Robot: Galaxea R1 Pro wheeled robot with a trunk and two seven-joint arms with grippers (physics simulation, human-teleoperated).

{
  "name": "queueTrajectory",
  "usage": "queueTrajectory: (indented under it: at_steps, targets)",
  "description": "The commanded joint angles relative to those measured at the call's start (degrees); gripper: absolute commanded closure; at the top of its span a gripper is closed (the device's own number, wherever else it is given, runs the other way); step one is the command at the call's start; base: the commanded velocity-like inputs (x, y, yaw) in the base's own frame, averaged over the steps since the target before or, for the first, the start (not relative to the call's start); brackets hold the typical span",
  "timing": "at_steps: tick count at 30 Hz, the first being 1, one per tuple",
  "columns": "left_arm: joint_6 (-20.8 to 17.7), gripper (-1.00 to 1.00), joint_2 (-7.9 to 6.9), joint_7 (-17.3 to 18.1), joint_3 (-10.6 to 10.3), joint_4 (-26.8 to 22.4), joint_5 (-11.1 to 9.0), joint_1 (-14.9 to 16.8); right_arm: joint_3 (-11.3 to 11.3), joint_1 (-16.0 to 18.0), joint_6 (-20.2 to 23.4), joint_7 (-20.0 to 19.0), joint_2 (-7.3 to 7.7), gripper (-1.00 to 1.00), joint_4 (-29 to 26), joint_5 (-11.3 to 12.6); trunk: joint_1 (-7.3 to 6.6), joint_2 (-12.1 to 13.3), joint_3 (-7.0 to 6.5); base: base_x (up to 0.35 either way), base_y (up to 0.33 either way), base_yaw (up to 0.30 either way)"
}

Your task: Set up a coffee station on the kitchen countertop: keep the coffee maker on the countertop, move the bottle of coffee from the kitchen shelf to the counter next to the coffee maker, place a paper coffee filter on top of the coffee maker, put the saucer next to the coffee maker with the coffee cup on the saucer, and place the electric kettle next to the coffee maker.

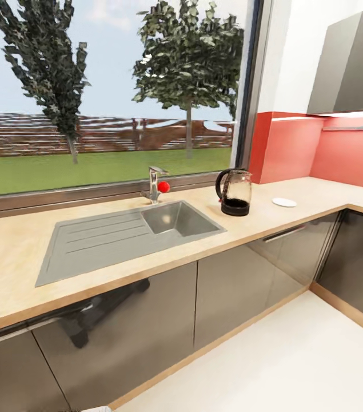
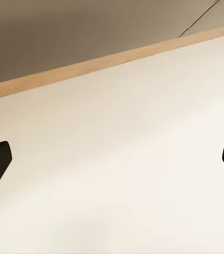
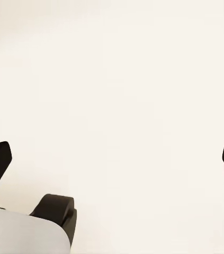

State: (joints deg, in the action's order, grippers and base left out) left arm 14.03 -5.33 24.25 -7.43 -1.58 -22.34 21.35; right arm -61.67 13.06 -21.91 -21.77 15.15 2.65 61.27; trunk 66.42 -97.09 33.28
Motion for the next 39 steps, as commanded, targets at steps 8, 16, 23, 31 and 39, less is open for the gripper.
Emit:
queueTrajectory:
  at_steps: [8,16,23,31,39]
  targets:
    - [0.20,-1.00,-0.03,0.19,-0.48,0.09,-0.51,0.07,-0.38,0.03,-0.15,-0.47,-0.03,-1.00,0.17,0.61,0.00,-0.03,0.06,0.017,-0.020,0.242]
    - [0.20,-1.00,-0.03,0.19,-0.48,0.09,-0.51,0.06,-0.38,0.03,-0.15,-0.47,-0.03,-1.00,0.17,0.61,0.00,-0.03,0.06,0.002,-0.002,0.095]
    - [0.20,-1.00,-0.03,0.19,-0.48,0.09,-0.51,0.09,-0.38,0.03,-0.15,-0.47,-0.03,-1.00,0.17,0.61,0.00,-0.03,0.06,0.000,0.019,0.010]
    - [0.20,-1.00,-0.03,0.19,-0.46,0.09,-0.51,0.05,-0.38,0.03,-0.15,-0.47,-0.03,-1.00,0.17,0.61,0.00,-0.03,0.06,0.000,0.062,0.001]
    - [0.20,-1.00,-0.03,0.19,-0.44,0.09,-0.51,0.08,-0.34,0.03,-0.19,-0.58,-0.03,-1.00,0.17,0.63,0.00,-0.03,0.06,0.000,0.006,0.000]
